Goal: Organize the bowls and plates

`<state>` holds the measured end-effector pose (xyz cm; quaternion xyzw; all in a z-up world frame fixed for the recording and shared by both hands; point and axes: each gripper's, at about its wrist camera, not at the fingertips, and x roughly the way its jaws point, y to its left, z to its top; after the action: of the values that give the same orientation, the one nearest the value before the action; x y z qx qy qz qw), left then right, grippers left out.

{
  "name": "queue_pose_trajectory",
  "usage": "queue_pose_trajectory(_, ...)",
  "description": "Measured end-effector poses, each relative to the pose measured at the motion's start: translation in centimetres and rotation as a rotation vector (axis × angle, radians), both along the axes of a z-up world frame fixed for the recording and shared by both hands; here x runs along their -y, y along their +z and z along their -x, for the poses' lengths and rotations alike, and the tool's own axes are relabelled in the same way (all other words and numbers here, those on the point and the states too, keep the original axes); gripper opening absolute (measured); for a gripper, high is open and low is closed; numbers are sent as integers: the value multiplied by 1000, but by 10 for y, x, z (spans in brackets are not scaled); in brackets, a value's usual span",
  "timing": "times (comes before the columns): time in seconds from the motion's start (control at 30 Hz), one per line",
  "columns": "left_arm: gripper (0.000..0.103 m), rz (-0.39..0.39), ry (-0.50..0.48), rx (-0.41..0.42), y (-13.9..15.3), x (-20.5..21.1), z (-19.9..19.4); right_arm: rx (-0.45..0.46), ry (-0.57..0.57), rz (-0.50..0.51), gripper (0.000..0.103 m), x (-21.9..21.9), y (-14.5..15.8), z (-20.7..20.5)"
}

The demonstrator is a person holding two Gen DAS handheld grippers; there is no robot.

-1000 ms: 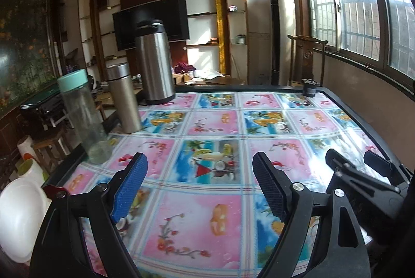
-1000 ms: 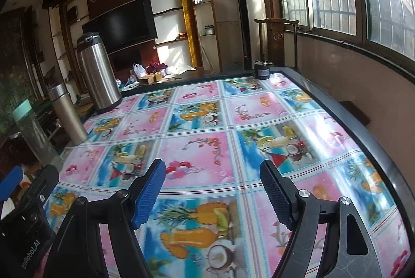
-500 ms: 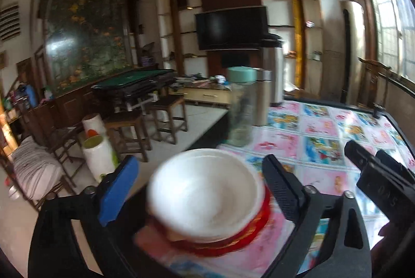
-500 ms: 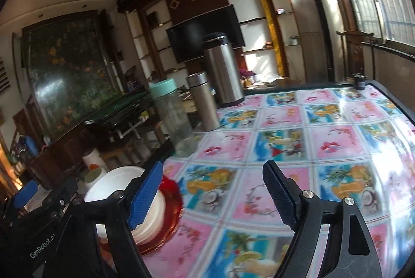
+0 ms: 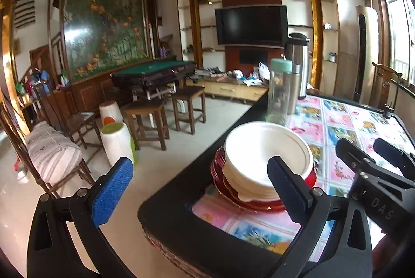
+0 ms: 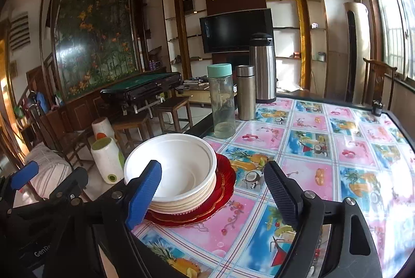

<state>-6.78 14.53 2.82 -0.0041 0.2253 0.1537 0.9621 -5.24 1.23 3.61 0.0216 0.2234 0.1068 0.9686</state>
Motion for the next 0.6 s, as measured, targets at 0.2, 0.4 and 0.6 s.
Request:
queue_pose_trajectory(0.2, 103, 33, 6, 10, 1, -10, 6, -17, 9, 13, 84, -6, -5, -2)
queue_pose_trajectory(0.4, 103, 20, 5, 5, 0, -11, 5, -29, 9, 9, 84, -8, -9, -8)
queue_pose_trajectory(0.6, 103, 53, -4, -6, -1, -15, 3, -23, 4, 5, 84, -8, -9, -9)
